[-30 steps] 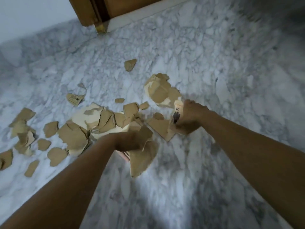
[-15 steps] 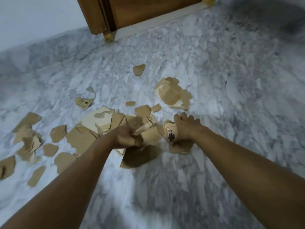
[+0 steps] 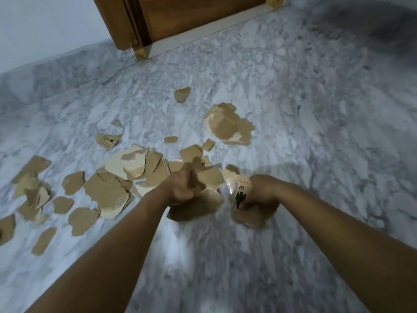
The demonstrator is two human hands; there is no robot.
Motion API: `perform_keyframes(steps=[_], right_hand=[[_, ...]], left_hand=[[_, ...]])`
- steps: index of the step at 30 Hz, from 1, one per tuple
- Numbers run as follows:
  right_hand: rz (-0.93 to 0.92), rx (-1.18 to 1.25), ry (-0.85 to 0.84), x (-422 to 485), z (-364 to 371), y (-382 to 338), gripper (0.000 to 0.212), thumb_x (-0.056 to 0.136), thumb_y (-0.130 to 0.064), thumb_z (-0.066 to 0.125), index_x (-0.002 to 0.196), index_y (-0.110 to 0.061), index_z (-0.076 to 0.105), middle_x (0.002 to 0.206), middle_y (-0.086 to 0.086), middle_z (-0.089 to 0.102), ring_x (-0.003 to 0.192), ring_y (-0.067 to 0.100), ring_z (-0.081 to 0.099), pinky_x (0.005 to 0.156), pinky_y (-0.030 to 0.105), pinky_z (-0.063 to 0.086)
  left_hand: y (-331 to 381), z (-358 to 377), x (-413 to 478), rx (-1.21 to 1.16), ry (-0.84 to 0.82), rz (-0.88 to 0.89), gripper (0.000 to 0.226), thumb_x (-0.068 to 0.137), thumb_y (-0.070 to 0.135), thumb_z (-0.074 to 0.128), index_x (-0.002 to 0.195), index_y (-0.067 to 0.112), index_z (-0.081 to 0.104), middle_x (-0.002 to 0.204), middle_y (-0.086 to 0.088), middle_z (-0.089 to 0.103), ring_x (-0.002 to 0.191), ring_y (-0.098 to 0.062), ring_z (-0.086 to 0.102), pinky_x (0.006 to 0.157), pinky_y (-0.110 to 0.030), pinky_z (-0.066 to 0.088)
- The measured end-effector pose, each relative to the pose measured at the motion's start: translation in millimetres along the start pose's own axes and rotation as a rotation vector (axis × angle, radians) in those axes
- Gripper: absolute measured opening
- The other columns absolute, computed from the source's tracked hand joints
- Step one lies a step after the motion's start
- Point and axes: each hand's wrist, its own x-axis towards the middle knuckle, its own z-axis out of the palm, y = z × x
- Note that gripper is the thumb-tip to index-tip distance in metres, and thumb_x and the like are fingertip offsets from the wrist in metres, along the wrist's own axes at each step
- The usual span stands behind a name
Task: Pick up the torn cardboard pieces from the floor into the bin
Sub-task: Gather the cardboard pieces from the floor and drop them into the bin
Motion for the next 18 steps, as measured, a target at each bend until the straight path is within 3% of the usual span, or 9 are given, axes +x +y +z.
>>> perform_keyframes(steps=[2, 4, 7, 9, 10, 12, 14, 16, 18], right_hand=[[-0.026, 0.034, 0.023, -2, -12, 9, 0.051, 0.061, -0.056, 0.084, 0.098, -0.026, 0.067, 0.097, -0.001, 0.070, 0.087, 0.018, 0.065, 0.082, 0.035, 0.055], [-0.024, 0.063, 0.050, -2, -28, 10, 0.048, 0.065, -0.053, 0.081, 0.101, -0.025, 0.068, 0.098, -0.001, 0.070, 0.090, 0.019, 0.066, 0.087, 0.037, 0.054], [-0.009, 0.037, 0.086, 0, -41, -6, 0.066, 0.061, -0.064, 0.079, 0.110, -0.022, 0.065, 0.106, 0.001, 0.068, 0.095, 0.020, 0.064, 0.091, 0.038, 0.054], [0.012, -0.008, 0.107, 3, -41, -24, 0.075, 0.064, -0.066, 0.077, 0.119, -0.018, 0.061, 0.116, 0.004, 0.065, 0.102, 0.023, 0.061, 0.090, 0.036, 0.052], [0.037, -0.028, 0.121, 6, -37, -33, 0.081, 0.067, -0.065, 0.077, 0.127, -0.015, 0.055, 0.125, 0.008, 0.059, 0.110, 0.026, 0.058, 0.091, 0.037, 0.050], [0.088, -0.054, 0.162, 11, -25, -51, 0.097, 0.070, -0.064, 0.077, 0.143, -0.012, 0.039, 0.141, 0.014, 0.042, 0.128, 0.034, 0.044, 0.099, 0.043, 0.046], [0.125, -0.057, 0.206, 17, -11, -65, 0.109, 0.068, -0.065, 0.080, 0.149, -0.011, 0.030, 0.148, 0.015, 0.030, 0.135, 0.037, 0.034, 0.104, 0.049, 0.043], [0.175, -0.033, 0.241, 21, -1, -71, 0.112, 0.066, -0.064, 0.083, 0.149, -0.011, 0.029, 0.148, 0.015, 0.028, 0.135, 0.037, 0.034, 0.101, 0.049, 0.043], [0.197, 0.015, 0.259, 24, 4, -70, 0.110, 0.064, -0.063, 0.085, 0.146, -0.011, 0.032, 0.144, 0.015, 0.035, 0.130, 0.037, 0.044, 0.097, 0.046, 0.047]], left_hand=[[-3, -14, -3, -0.147, -0.056, 0.030, 0.049, 0.084, 0.016, 0.072, 0.115, 0.015, 0.034, 0.101, -0.001, 0.054, 0.098, -0.020, 0.054, 0.069, -0.016, 0.042], [-6, -35, -8, -0.325, 0.013, 0.015, 0.060, 0.077, 0.020, 0.078, 0.117, 0.008, 0.036, 0.103, -0.006, 0.056, 0.092, -0.017, 0.056, 0.063, -0.013, 0.044], [-12, -69, -25, -0.333, 0.240, -0.102, 0.054, 0.084, 0.032, 0.076, 0.121, 0.013, 0.042, 0.093, 0.005, 0.052, 0.077, 0.001, 0.049, 0.057, -0.013, 0.039], [-23, -83, -33, -0.351, 0.241, -0.131, 0.038, 0.089, 0.025, 0.072, 0.114, 0.013, 0.045, 0.088, 0.007, 0.047, 0.071, 0.005, 0.050, 0.057, -0.009, 0.041], [-28, -86, -37, -0.336, 0.219, -0.151, 0.035, 0.090, 0.023, 0.071, 0.111, 0.013, 0.047, 0.090, 0.004, 0.050, 0.072, 0.005, 0.053, 0.060, -0.009, 0.042], [-43, -84, -43, -0.248, 0.191, -0.191, 0.050, 0.085, 0.025, 0.076, 0.122, 0.009, 0.046, 0.109, -0.005, 0.057, 0.087, -0.008, 0.056, 0.068, -0.020, 0.044], [-56, -69, -46, -0.244, 0.157, -0.197, 0.061, 0.081, 0.023, 0.079, 0.129, 0.009, 0.043, 0.116, -0.007, 0.058, 0.093, -0.015, 0.055, 0.073, -0.023, 0.045], [-61, -48, -46, -0.282, 0.109, -0.188, 0.065, 0.079, 0.023, 0.082, 0.129, 0.012, 0.041, 0.110, -0.002, 0.056, 0.092, -0.012, 0.055, 0.072, -0.019, 0.045], [-67, -34, -44, -0.273, 0.066, -0.170, 0.075, 0.074, 0.028, 0.085, 0.132, 0.015, 0.039, 0.115, -0.003, 0.056, 0.097, -0.015, 0.055, 0.076, -0.023, 0.045]])
